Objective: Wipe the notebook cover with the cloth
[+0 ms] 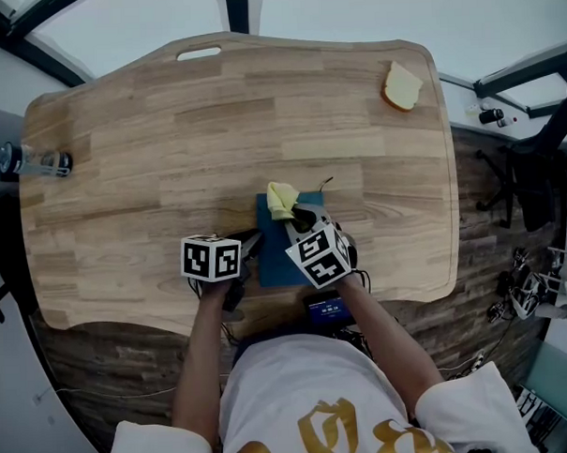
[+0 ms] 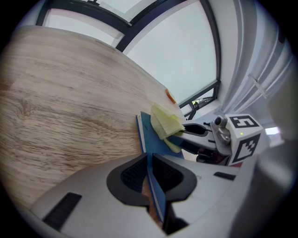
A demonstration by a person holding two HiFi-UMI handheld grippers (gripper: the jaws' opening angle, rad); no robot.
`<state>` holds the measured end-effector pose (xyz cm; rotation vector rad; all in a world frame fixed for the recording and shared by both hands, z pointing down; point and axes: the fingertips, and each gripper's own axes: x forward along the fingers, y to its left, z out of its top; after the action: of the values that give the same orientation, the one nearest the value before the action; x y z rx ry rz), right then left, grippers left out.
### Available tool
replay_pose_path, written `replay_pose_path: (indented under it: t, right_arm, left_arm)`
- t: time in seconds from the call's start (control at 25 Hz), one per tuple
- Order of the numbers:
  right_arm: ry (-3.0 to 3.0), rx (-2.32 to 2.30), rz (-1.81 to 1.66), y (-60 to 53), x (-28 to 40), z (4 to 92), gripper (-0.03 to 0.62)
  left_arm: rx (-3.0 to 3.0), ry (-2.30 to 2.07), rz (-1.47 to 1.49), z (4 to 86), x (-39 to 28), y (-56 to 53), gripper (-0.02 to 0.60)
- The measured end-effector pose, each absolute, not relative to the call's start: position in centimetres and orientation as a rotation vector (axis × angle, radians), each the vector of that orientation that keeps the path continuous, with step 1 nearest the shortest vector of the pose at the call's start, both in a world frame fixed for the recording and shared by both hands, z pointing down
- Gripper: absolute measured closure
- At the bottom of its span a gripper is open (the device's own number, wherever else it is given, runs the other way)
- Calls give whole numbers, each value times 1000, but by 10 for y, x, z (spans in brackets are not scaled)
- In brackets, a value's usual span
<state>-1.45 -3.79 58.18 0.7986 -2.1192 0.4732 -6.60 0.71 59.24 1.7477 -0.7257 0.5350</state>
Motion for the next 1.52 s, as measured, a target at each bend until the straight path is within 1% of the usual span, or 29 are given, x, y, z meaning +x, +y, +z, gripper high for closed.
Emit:
replay_pose_path:
  t: [0.6, 1.52]
  right_arm:
    - [-2159, 640, 466, -11, -37, 582, 554]
    - [-2172, 544, 520, 53, -33, 582, 554]
  left_arm:
    - [1756, -725, 526, 590, -66, 4, 537]
    - [1759, -731, 528, 589, -65, 5, 537]
